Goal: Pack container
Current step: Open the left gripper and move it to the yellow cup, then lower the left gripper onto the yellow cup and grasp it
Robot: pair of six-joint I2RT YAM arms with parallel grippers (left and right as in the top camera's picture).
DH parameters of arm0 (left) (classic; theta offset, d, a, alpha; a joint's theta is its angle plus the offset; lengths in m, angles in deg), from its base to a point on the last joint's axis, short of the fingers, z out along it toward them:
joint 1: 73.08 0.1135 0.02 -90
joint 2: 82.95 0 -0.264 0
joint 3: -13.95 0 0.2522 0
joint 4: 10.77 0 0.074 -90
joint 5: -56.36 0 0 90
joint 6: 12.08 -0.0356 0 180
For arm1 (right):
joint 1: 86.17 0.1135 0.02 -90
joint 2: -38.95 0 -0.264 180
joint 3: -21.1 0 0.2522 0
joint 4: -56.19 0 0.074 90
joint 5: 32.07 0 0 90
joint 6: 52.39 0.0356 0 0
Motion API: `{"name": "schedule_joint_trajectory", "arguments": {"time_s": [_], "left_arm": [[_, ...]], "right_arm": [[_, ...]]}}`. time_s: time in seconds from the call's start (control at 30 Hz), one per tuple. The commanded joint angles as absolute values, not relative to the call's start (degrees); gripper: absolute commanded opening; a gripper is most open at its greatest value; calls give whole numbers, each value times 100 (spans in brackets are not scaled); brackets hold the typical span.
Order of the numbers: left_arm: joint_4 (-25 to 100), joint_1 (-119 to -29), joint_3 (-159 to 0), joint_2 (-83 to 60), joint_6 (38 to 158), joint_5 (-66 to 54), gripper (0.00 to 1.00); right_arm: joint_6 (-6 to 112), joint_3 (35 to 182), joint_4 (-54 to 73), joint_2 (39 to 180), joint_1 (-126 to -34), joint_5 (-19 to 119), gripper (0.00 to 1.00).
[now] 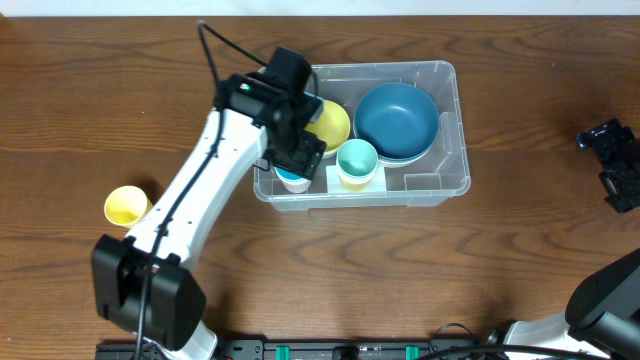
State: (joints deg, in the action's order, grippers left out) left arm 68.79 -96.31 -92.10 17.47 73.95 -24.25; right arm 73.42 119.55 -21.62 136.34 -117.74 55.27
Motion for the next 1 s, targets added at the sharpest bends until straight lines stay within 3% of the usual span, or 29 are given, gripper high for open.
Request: {"name": "schedule_joint_trajectory", "arguments": {"time_s": [0.0, 0.07, 0.3, 0.6, 0.97], "left_arm": [[7085, -9305, -9490, 1142, 7502, -2692, 93], [7297, -9062, -9531, 818, 7524, -2937, 99], [8044, -7797, -9529, 92, 7614, -3182, 98], [8090, -5915, -9127, 401, 7867, -3064, 98], [7377, -5347, -8585, 1264, 8130, -2985, 98]], "right_arm": [[7423, 11983, -2166, 13658, -11814, 5534, 99], [7423, 11983, -2166, 13658, -11814, 5534, 99], [7423, 11983, -2166, 13658, -11814, 5534, 99], [7423, 11983, -2166, 13658, -11814, 5534, 99], [7423, 11983, -2166, 13658, -11814, 5534, 99]]}}
